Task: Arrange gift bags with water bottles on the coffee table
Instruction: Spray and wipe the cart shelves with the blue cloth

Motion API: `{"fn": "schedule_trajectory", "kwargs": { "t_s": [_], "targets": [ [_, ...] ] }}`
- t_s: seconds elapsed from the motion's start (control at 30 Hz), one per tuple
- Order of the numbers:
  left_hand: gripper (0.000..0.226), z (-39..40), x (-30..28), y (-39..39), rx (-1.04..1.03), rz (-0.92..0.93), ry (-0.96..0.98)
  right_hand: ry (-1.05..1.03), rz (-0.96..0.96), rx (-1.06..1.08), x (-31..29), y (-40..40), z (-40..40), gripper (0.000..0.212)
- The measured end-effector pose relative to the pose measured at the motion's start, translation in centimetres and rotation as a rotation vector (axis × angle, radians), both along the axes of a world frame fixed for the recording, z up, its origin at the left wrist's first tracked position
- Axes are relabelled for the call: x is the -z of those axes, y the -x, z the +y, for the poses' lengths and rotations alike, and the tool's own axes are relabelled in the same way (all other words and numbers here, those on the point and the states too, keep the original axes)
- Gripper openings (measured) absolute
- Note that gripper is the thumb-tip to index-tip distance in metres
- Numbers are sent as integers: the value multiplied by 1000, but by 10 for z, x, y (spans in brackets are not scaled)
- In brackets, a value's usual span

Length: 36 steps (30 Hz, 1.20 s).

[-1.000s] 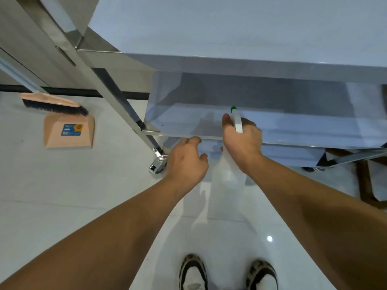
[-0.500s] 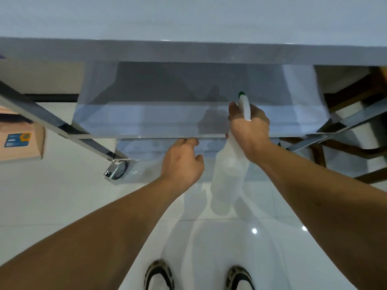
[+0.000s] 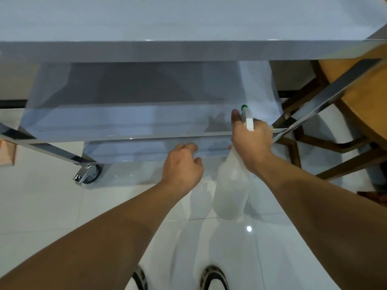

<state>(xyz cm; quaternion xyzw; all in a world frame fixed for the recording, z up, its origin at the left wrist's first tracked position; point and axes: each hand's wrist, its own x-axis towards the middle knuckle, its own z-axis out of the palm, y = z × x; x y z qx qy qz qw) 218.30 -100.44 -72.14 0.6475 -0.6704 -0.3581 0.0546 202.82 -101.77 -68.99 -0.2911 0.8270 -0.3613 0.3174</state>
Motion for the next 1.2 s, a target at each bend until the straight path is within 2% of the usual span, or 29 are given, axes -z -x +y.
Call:
{"fn": "schedule_trajectory", "kwargs": {
  "t_s": [0.1,0.23,0.37,0.63,0.83,1.07,1.2],
  "targets": [
    [39,8,7,16,-58,5,-27,36,-14,-49,17,1,21,41],
    [38,19,21,28,-47,-15,-36,48,24,-238,46,-5,47,28],
    [42,29,41,30,-104,-30,-61,-44,35,-296,82,-11,65,30],
    [46,41,78,14,-104,-16,-104,-140,-27,-244,138,-4,56,26],
    [49,31,121,5,-82,-51,-64,-189,-86,-184,179,-6,36,31],
    [49,24,172,9,-65,-17,-40,-174,-56,-108,216,-7,26,41],
    [48,25,181,4,-79,3,-33,-112,-46,-123,221,-11,28,29]
  ]
}}
